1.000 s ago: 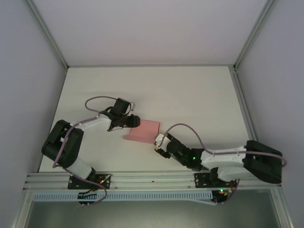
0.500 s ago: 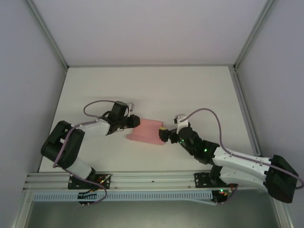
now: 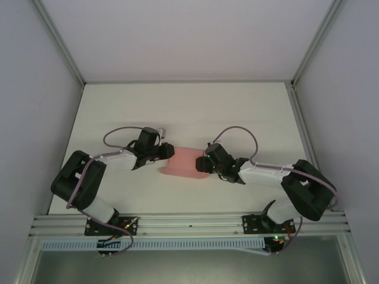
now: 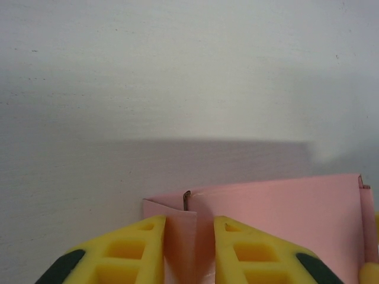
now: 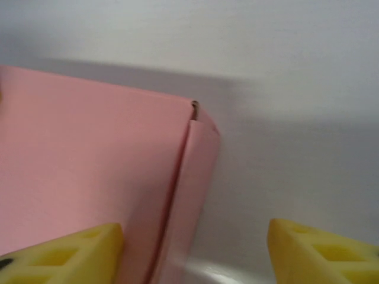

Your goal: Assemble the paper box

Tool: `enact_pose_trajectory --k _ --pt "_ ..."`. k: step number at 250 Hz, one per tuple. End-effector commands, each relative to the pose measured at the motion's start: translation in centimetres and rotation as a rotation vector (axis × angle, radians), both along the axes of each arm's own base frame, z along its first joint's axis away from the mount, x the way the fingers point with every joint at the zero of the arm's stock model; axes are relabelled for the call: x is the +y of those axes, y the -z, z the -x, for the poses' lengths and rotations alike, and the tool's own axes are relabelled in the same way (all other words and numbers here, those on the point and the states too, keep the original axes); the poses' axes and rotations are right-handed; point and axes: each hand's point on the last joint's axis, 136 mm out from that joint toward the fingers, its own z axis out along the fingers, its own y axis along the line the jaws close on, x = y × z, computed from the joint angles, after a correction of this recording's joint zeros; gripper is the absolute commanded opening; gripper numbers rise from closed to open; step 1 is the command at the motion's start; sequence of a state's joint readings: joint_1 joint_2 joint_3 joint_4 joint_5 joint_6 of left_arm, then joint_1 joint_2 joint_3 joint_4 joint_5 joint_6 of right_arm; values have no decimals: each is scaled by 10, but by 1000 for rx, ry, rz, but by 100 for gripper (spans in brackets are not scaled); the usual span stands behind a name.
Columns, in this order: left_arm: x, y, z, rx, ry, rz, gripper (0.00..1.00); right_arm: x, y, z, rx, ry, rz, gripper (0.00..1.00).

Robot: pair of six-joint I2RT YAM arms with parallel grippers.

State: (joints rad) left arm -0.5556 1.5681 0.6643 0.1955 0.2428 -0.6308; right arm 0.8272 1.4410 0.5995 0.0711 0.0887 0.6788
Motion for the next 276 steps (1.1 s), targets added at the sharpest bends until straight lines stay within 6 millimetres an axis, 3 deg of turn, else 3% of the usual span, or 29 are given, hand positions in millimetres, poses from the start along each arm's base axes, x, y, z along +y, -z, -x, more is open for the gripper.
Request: enact_pose_trajectory --k 1,22,83,137,158,194,219,243,276 --pt "15 29 18 99 -10 -63 24 3 12 4 42 -17 -46 52" --pt "13 22 17 86 2 -57 28 -3 16 4 45 4 -35 45" --pt "12 -5 24 48 32 -23 53 -11 11 3 35 32 -10 44" --pt "10 2 41 78 82 15 54 -9 9 1 32 19 -6 44" --pt "11 9 42 90 80 19 48 -7 4 -1 21 14 -12 45" --pt "7 13 44 125 91 129 19 -9 -8 -6 3 30 -35 56" --pt "9 12 46 136 76 234 15 -7 -21 -9 17 65 -102 66" --pt "14 12 45 137 56 297 7 -1 -34 -8 52 83 -184 85" --pt "16 6 46 119 54 350 3 10 -44 -5 114 74 -290 95"
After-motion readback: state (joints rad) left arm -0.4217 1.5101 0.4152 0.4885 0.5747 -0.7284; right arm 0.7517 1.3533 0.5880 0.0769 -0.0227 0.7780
